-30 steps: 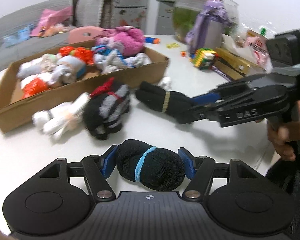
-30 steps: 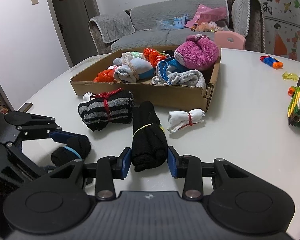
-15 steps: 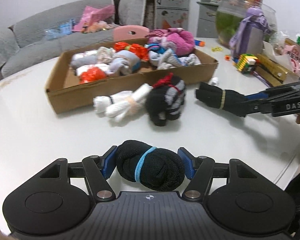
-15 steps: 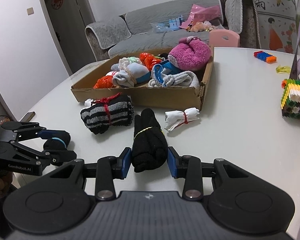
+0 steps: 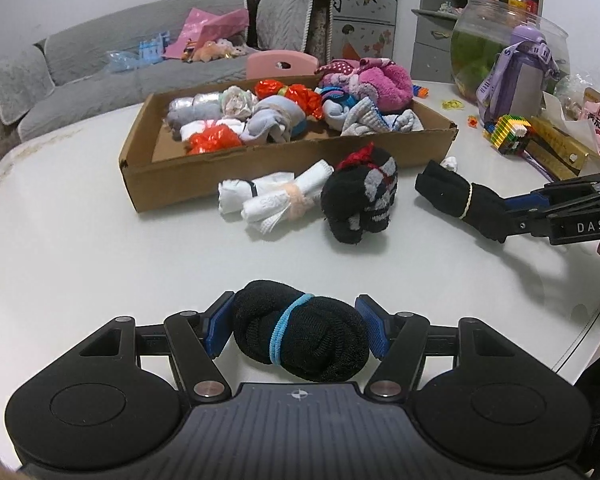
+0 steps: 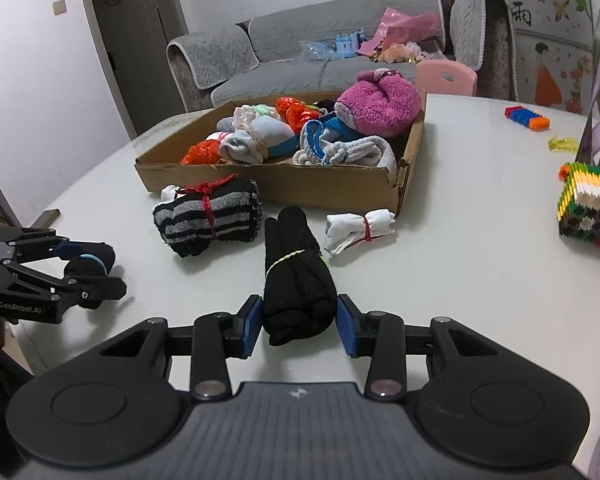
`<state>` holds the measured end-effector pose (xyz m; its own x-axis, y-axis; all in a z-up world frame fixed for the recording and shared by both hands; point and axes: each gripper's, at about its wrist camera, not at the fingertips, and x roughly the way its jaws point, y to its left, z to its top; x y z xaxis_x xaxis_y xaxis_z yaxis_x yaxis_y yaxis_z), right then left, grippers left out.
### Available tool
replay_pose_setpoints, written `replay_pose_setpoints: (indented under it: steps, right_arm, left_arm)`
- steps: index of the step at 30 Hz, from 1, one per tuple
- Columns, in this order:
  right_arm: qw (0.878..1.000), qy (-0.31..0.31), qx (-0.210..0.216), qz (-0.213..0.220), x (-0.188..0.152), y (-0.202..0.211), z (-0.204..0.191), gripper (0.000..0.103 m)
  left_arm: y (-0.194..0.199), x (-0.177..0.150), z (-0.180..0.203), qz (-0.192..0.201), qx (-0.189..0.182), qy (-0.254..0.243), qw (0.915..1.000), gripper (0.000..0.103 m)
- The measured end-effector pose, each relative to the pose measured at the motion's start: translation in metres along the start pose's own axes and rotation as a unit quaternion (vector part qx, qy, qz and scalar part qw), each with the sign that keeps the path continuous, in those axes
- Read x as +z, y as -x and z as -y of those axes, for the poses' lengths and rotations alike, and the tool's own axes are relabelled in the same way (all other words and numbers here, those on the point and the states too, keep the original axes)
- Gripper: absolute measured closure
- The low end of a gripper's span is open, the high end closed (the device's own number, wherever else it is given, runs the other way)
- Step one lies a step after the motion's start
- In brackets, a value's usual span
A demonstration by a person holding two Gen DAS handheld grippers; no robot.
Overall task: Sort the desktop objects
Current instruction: 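Carry both black socks over the cardboard box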
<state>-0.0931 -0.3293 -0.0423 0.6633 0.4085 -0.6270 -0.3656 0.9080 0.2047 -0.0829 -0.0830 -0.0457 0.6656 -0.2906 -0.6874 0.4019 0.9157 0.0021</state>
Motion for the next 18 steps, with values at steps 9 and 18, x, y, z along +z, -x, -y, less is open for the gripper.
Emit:
replay_pose_setpoints:
  steps: [9,18]
  right_arm:
    - [1.000,0.015,-0.013,0.006,0.008,-0.014,-0.001,0.053]
    - [0.999,0.026,-0.021,0.012,0.006,-0.011,-0.017,0.070]
  left_arm:
    - [-0.001,0.000,-0.003,0.003,-0.003,0.004,1.0000,0.033]
    - [0.009,0.001,-0.009,0.004,0.003,0.005,1.0000,0.033]
